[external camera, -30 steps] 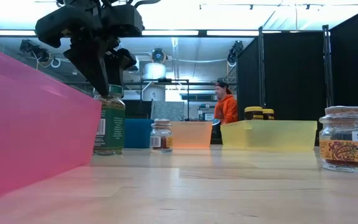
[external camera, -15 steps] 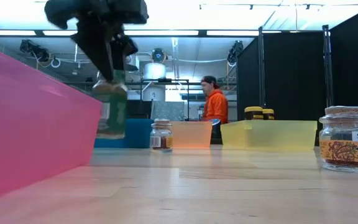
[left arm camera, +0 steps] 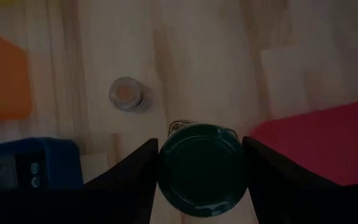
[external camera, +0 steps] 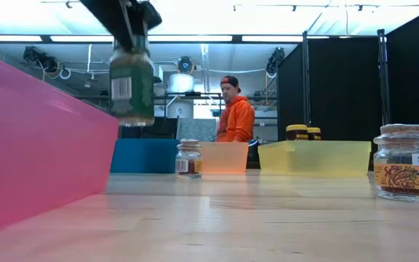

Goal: Sort spices by type
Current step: Put the green seasoning bottle into the red bin

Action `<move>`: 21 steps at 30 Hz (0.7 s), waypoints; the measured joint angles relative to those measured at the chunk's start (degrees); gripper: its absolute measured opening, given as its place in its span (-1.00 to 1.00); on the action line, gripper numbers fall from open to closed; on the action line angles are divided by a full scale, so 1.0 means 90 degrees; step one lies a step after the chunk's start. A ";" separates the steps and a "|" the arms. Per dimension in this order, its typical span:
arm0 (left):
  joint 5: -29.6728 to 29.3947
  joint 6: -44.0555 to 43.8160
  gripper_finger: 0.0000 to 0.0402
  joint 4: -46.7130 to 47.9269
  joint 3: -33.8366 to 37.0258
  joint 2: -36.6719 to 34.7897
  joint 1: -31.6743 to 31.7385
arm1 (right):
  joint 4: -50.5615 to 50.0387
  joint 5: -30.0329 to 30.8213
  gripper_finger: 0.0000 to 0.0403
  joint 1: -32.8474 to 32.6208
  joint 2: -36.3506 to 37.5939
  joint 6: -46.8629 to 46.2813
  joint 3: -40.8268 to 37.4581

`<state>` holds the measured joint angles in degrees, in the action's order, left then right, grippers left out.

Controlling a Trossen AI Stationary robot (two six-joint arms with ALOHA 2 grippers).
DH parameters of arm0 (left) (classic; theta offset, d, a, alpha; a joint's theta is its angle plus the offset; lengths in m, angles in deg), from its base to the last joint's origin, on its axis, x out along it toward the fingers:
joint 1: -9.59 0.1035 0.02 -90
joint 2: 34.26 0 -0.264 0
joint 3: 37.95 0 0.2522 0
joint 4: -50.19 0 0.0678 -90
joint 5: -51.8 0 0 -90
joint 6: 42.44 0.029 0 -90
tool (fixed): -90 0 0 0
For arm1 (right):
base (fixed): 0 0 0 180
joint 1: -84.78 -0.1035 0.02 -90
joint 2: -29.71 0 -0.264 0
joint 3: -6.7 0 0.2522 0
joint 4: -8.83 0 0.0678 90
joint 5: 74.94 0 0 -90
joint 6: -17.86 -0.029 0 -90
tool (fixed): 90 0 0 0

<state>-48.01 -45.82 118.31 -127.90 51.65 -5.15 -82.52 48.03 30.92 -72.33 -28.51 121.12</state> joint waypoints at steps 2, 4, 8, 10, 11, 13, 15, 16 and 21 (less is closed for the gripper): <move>-0.0038 -0.0245 -0.02 0.0052 -0.0158 -0.0002 -0.0146 | 0.0000 0.0000 0.11 0.0000 0.0000 -0.0003 0.0000; -0.0112 -0.0523 -0.02 0.0083 -0.0283 -0.0005 -0.0336 | 0.0000 0.0000 0.11 0.0002 0.0000 -0.0008 0.0000; -0.0144 -0.1123 -0.02 0.0161 -0.0332 -0.0010 -0.0768 | 0.0000 0.0000 0.11 0.0002 0.0000 -0.0002 0.0000; -0.0143 -0.1596 -0.01 0.0338 -0.0332 -0.0010 -0.0964 | 0.0000 0.0000 0.11 0.0009 0.0000 -0.0001 0.0000; -0.0157 -0.1851 -0.01 0.0418 -0.0332 -0.0010 -0.1059 | -0.0002 0.0000 0.11 0.0013 0.0000 0.0000 0.0000; -0.0173 -0.2302 -0.01 0.0496 -0.0332 -0.0010 -0.1236 | 0.0000 0.0000 0.11 0.0032 0.0000 0.0000 0.0000; -0.0188 -0.2668 -0.01 0.0515 -0.0332 -0.0010 -0.1437 | 0.0000 0.0000 0.11 0.0054 0.0000 0.0002 0.0000; -0.0184 -0.2838 -0.01 0.0511 -0.0332 -0.0010 -0.1536 | 0.0000 0.0001 0.11 0.0068 0.0000 0.0001 0.0000; -0.0484 -0.3699 0.00 0.0509 -0.0285 0.0015 -0.2070 | 0.0017 0.0002 0.11 0.0126 0.0000 -0.0015 0.0000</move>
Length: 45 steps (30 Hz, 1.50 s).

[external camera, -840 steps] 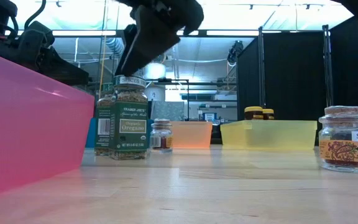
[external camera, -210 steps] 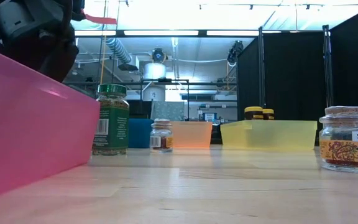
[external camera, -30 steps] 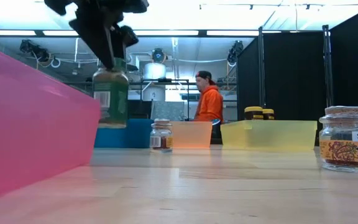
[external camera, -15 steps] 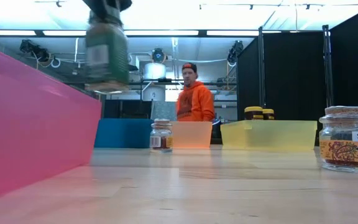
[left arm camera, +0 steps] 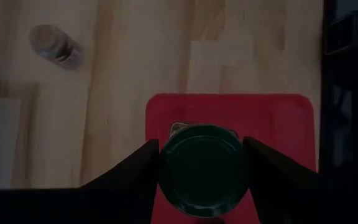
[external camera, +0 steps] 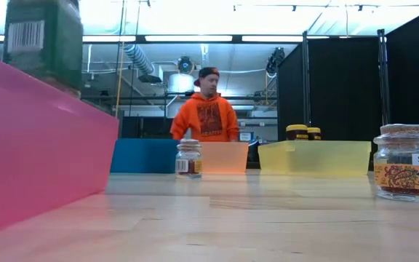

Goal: Sort spices by type
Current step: Put the green seasoning bottle into the red bin

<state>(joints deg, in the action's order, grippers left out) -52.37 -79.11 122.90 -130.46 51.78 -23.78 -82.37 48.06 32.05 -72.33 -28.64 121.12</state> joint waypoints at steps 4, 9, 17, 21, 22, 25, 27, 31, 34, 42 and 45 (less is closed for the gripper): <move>-0.0323 -0.0746 0.00 0.0001 0.0280 0.0026 -0.0381 | 0.0086 0.0000 0.11 0.0002 0.0000 0.0014 0.0000; -0.0328 -0.1440 0.00 -0.0315 0.0770 0.0024 -0.0658 | 0.0088 0.0000 0.11 0.0002 0.0000 0.0015 0.0000; -0.0235 -0.1807 0.01 -0.0994 0.1429 0.0024 -0.0718 | 0.0195 0.0002 0.11 0.0002 0.0000 0.0006 0.0000; -0.0081 -0.1851 0.01 -0.1251 0.1795 0.0024 -0.0718 | 0.0221 0.0002 0.11 0.0002 0.0000 0.0012 0.0000; -0.0007 -0.1905 0.01 -0.1339 0.1849 0.0012 -0.0716 | 0.0219 0.0002 0.11 0.0002 0.0000 0.0013 0.0000; 0.0038 -0.1967 0.01 -0.1375 0.1885 0.0004 -0.0713 | 0.0220 0.0002 0.11 0.0002 0.0000 0.0015 0.0000; 0.0044 -0.1860 0.04 -0.1374 0.1844 0.0012 -0.0711 | 0.0221 0.0004 0.11 0.0002 0.0000 0.0015 0.0000; 0.0149 -0.1604 0.13 -0.1413 0.1709 0.0029 -0.0716 | 0.0219 0.0002 0.11 0.0002 0.0000 0.0019 -0.0002; 0.0214 -0.1517 0.22 -0.1422 0.1687 0.0029 -0.0718 | 0.0226 0.0005 0.11 0.0002 0.0000 0.0138 -0.0002; 0.0306 -0.1500 0.35 -0.1430 0.1683 0.0029 -0.0716 | 0.0241 0.0432 0.12 0.0002 0.0000 0.0191 -0.0005; 0.0420 -0.1454 0.36 -0.1441 0.1683 0.0029 -0.0716 | 0.0233 0.0607 0.14 0.0005 0.0000 0.0194 -0.0005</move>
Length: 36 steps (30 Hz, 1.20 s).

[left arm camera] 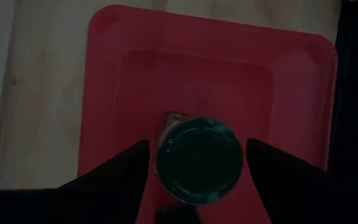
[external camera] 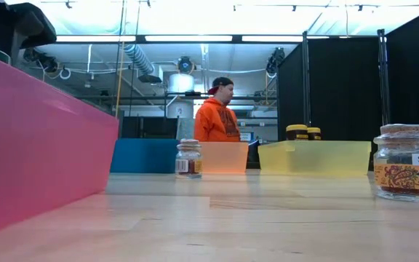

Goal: Sort spices by type
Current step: Put the green seasoning bottle into the red bin, then put the bottom brown seasoning bottle into the orange bin

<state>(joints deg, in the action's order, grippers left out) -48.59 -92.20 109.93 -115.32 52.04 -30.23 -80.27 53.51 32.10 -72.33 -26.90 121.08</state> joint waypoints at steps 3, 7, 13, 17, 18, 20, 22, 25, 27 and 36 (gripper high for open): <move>0.0113 0.0045 0.37 -0.0049 0.0000 0.0000 -0.0002 | -0.0017 0.0223 0.18 0.0002 0.0000 0.0004 0.0000; 0.0343 0.0340 0.37 -0.0152 -0.0002 -0.0001 0.0000 | -0.0042 0.0296 0.27 0.0038 0.0000 0.0209 0.0000; 0.0513 0.0479 0.38 -0.0212 -0.0002 -0.0002 0.0003 | -0.0062 0.0298 0.44 0.0220 0.0000 0.0260 0.0000; 0.0657 0.0474 0.38 -0.0281 -0.0002 -0.0002 0.0005 | -0.0056 0.0294 0.52 0.0377 0.0000 0.0277 -0.0015; 0.0750 0.0482 0.37 -0.0342 -0.0004 -0.0002 0.0005 | -0.0040 0.0293 0.53 0.0420 0.0005 0.0273 -0.0068; 0.0872 0.0541 0.37 -0.0367 -0.0055 -0.0002 0.0005 | -0.0101 0.0280 0.54 0.0510 0.0005 0.0267 -0.0216; 0.0955 0.0655 0.37 -0.0361 -0.0146 -0.0005 0.0005 | -0.0140 0.0133 0.54 0.0618 0.0005 0.0262 -0.0428; 0.0954 0.0825 0.37 -0.0296 -0.0352 -0.0005 0.0005 | -0.0162 -0.0255 0.53 0.0843 0.0005 0.0130 -0.0822; 0.0873 0.0989 0.37 -0.0316 -0.0486 -0.0007 0.0005 | -0.0175 -0.0409 0.52 0.1000 0.0005 0.0001 -0.1074; 0.0498 0.1469 0.37 -0.0022 -0.0590 -0.0007 0.0229 | -0.0132 -0.0947 0.53 0.1426 0.0002 -0.0192 -0.1636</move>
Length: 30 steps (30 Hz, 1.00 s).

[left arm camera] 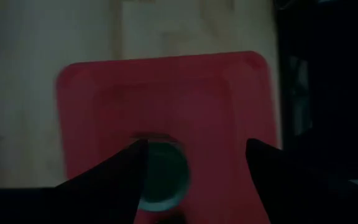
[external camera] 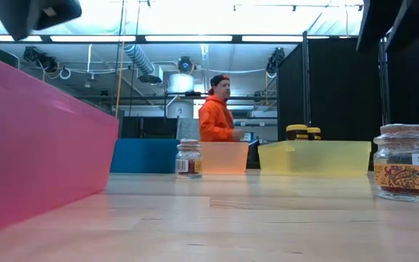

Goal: Sort spices by type
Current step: Put the bottom brown seasoning bottle into the orange bin

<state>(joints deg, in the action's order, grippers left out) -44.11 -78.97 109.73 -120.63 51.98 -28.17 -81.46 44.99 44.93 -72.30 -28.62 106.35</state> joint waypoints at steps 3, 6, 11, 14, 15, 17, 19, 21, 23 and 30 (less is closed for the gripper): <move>0.0020 0.0071 0.37 0.0111 0.0000 0.0000 0.0141 | -0.0011 -0.0116 0.53 0.0038 0.0000 0.0005 -0.0037; 0.0087 0.0269 0.37 0.0107 0.0000 -0.0005 0.0248 | 0.0116 -0.0135 0.54 0.0084 0.0000 0.0010 -0.0039; 0.0104 0.0389 0.37 0.0115 0.0000 -0.0127 0.0446 | 0.1130 -0.0522 0.55 0.0255 0.0002 0.0012 -0.0101; 0.0104 0.0380 0.37 0.0171 -0.0056 -0.0170 0.0546 | 0.1624 -0.0835 0.55 0.0351 -0.0002 0.0114 -0.0230; 0.0105 0.0385 0.37 0.0228 -0.0122 -0.0170 0.0561 | 0.1664 -0.0830 0.55 0.0370 -0.0002 0.0151 -0.0272; 0.0109 0.0411 0.37 0.0425 -0.0296 -0.0172 0.0573 | 0.1628 -0.0792 0.56 0.0411 0.0000 0.0196 -0.0392; 0.0111 0.0475 0.37 0.0630 -0.0461 -0.0177 0.0570 | 0.1559 -0.0834 0.56 0.0444 0.0000 0.0241 -0.0550; 0.0104 0.0512 0.37 0.0885 -0.0638 -0.0177 0.0570 | 0.1629 -0.1013 0.56 0.0491 0.0000 0.0207 -0.0716; 0.0085 0.0507 0.37 0.1190 -0.0865 -0.0177 0.0570 | 0.1691 -0.1284 0.56 0.0569 0.0000 0.0118 -0.0939; -0.0171 0.0493 0.37 0.2208 -0.1630 -0.0177 0.0570 | 0.2268 -0.1913 0.61 0.0741 0.0011 -0.0002 -0.1534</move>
<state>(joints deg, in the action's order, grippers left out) -45.65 -74.54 129.60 -135.31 50.38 -23.03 -61.04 27.78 51.60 -72.21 -28.64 92.54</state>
